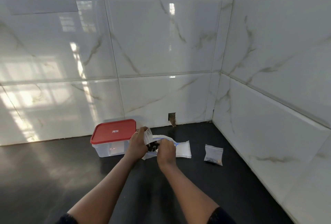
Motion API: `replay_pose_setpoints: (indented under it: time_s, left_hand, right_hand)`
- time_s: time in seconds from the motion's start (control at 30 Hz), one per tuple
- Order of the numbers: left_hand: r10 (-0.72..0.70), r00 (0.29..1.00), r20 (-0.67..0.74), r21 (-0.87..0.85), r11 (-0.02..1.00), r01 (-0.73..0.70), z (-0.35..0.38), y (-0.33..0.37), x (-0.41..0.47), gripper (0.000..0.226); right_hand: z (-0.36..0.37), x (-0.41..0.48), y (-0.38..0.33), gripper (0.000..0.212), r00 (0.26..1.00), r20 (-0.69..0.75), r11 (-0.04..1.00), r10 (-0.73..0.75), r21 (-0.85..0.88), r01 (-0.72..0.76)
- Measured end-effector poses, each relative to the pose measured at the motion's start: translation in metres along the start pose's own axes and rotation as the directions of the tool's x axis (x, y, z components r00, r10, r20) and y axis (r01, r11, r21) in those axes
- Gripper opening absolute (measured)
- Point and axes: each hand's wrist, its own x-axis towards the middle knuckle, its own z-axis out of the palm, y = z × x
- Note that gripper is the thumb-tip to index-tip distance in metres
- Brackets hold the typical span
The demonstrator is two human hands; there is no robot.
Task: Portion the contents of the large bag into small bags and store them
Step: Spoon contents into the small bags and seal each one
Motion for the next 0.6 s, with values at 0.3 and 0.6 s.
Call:
replay_pose_setpoints:
  time_s: [0.3, 0.6]
  left_hand:
    - [-0.053, 0.998, 0.03, -0.033, 0.998, 0.054, 0.005, 0.004, -0.003, 0.064]
    - [0.059, 0.988, -0.141, -0.119, 0.99, -0.076, 0.004, 0.018, -0.004, 0.047]
  right_hand:
    - [0.012, -0.005, 0.004, 0.028, 0.994, 0.034, 0.994, 0.107, 0.001, -0.108]
    - [0.008, 0.007, 0.001, 0.033, 0.979, 0.102, 0.978, 0.177, 0.089, -0.186]
